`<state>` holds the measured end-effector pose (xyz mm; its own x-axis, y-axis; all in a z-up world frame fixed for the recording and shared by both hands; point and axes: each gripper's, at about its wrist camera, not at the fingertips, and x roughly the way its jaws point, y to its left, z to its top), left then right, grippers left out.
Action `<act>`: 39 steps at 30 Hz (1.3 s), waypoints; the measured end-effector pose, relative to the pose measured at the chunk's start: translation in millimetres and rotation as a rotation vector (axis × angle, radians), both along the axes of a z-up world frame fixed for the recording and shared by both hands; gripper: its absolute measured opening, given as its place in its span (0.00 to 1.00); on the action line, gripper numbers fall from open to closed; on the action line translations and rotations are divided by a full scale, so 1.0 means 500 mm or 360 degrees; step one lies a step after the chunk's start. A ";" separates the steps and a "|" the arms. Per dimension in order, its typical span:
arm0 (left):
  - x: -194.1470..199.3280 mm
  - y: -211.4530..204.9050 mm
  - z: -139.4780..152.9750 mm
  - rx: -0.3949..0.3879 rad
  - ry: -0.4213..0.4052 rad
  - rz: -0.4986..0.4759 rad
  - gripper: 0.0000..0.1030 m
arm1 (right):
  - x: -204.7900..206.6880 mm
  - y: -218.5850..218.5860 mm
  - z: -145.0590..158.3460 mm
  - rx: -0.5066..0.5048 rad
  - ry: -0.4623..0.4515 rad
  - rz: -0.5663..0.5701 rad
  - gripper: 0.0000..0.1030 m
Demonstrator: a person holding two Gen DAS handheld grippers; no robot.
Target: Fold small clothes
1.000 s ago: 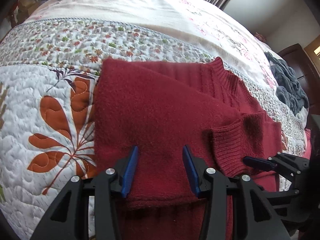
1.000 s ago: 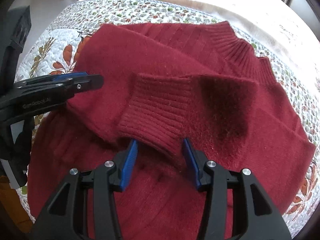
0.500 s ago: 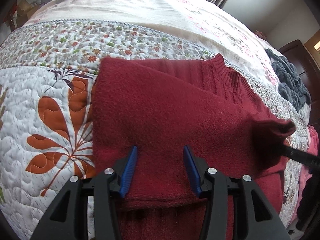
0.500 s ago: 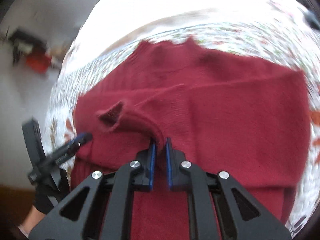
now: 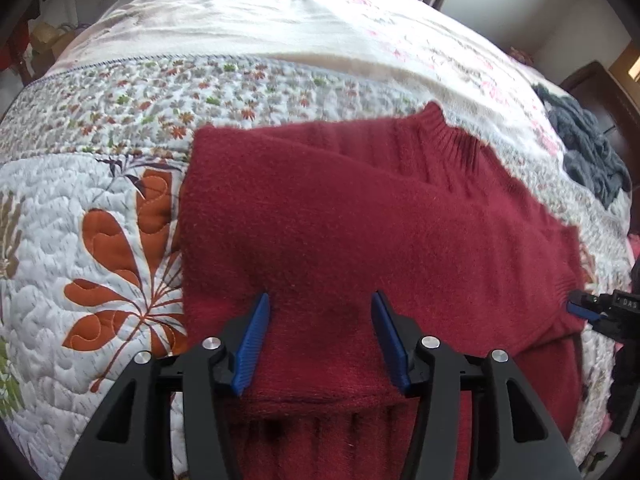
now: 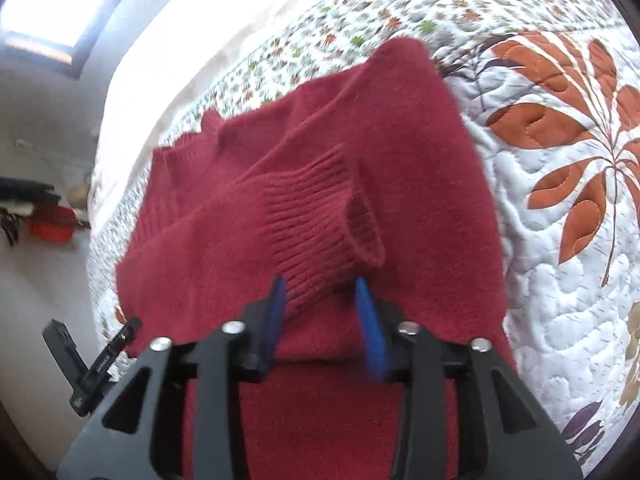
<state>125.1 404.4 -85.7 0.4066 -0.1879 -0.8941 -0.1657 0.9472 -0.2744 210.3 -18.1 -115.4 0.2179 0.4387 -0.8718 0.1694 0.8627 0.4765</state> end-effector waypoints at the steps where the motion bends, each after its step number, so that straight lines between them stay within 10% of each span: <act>1: -0.001 0.000 0.011 -0.0020 -0.0024 0.0007 0.52 | 0.006 -0.004 -0.006 0.0050 0.0005 -0.0007 0.43; 4: 0.000 -0.010 0.027 -0.0029 -0.0059 -0.0010 0.52 | 0.020 -0.014 -0.024 0.0090 0.0049 -0.0038 0.43; 8: 0.007 -0.034 0.011 -0.0012 -0.0007 -0.0066 0.52 | 0.027 -0.022 -0.023 0.0048 0.0045 -0.0053 0.14; 19: 0.003 -0.051 -0.027 0.0072 0.0026 -0.0098 0.53 | 0.020 -0.023 -0.053 -0.0027 0.0106 -0.0048 0.13; 26: -0.031 -0.044 0.023 0.0073 0.0022 -0.0067 0.56 | -0.034 -0.031 0.029 -0.0106 -0.0073 0.0071 0.46; 39: -0.372 0.007 0.071 0.0151 0.0328 -0.0036 0.63 | -0.376 -0.066 0.091 -0.0250 0.0013 0.0414 0.52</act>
<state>-60.7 407.9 -50.0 0.2103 -0.1060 -0.9719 -0.1875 0.9713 -0.1466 22.5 -51.2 -69.8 0.1087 0.3383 -0.9348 -0.0634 0.9408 0.3331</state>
